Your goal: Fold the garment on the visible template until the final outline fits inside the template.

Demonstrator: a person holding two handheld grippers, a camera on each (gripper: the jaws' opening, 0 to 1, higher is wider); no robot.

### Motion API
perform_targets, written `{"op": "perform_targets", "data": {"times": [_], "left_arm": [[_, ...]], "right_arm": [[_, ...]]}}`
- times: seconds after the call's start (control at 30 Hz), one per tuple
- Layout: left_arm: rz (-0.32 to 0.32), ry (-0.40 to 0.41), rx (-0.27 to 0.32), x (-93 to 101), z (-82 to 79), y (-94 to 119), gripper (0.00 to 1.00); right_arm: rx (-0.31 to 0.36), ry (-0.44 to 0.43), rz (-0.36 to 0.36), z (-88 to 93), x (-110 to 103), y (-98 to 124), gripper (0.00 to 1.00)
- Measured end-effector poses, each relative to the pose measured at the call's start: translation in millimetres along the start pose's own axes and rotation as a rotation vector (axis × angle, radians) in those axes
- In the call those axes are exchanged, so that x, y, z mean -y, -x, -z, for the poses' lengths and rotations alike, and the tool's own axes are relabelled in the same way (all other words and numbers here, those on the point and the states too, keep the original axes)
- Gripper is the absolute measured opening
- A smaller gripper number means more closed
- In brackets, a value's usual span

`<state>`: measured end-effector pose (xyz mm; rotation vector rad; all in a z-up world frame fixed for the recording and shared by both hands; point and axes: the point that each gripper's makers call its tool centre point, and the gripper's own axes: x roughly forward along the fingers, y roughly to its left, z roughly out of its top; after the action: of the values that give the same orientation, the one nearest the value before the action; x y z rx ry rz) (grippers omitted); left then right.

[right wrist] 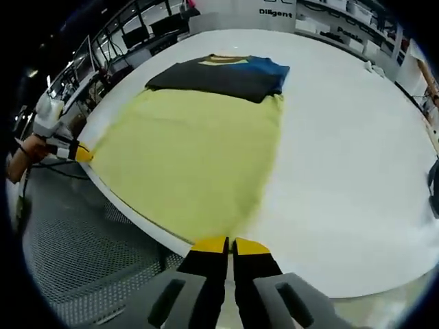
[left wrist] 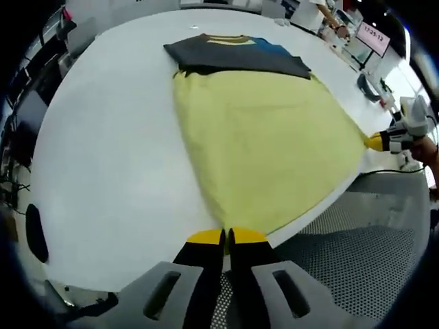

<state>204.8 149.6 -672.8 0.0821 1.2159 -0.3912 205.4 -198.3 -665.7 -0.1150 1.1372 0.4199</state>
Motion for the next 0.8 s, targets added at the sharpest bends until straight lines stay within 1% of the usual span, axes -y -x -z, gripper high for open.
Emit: {"op": "perform_targets", "data": {"times": [0.07, 0.17, 0.37, 0.47, 0.6, 0.67, 0.7, 0.73, 0.77, 0.8], "left_arm": [[0.000, 0.001, -0.001, 0.2, -0.2, 1.5, 0.02], [0.001, 0.007, 0.005, 0.0, -5.1, 6.1, 0.02], [-0.003, 0.017, 0.067, -1.9, -24.7, 19.1, 0.02], [-0.006, 0.031, 0.111, -4.2, -37.5, 25.2, 0.02], [-0.003, 0.058, 0.179, -8.9, -60.6, 37.4, 0.02], [0.000, 0.063, 0.206, -11.3, -72.0, 42.7, 0.02], [0.001, 0.068, 0.225, -12.8, -79.7, 45.5, 0.02], [0.001, 0.069, 0.233, -13.9, -83.9, 47.1, 0.02], [0.000, 0.073, 0.256, -15.2, -91.9, 50.2, 0.02], [-0.001, 0.073, 0.262, -16.0, -96.0, 51.7, 0.02]], "right_arm": [[-0.005, 0.003, -0.001, -0.1, -0.6, 0.9, 0.00], [0.000, 0.012, -0.001, -5.0, -1.0, 4.6, 0.00], [0.070, 0.022, 0.006, -28.9, 0.9, 17.9, 0.00], [0.102, 0.022, 0.009, -40.7, 2.9, 23.8, 0.00], [0.152, 0.028, 0.017, -59.2, 7.6, 31.0, 0.00], [0.166, 0.019, 0.017, -66.0, 9.7, 33.8, 0.00], [0.183, 0.018, 0.018, -72.3, 11.2, 36.0, 0.00], [0.192, 0.015, 0.019, -76.3, 12.7, 37.0, 0.00], [0.207, 0.015, 0.021, -83.0, 15.2, 38.7, 0.00], [0.219, 0.013, 0.022, -87.8, 16.2, 40.2, 0.00]]}}
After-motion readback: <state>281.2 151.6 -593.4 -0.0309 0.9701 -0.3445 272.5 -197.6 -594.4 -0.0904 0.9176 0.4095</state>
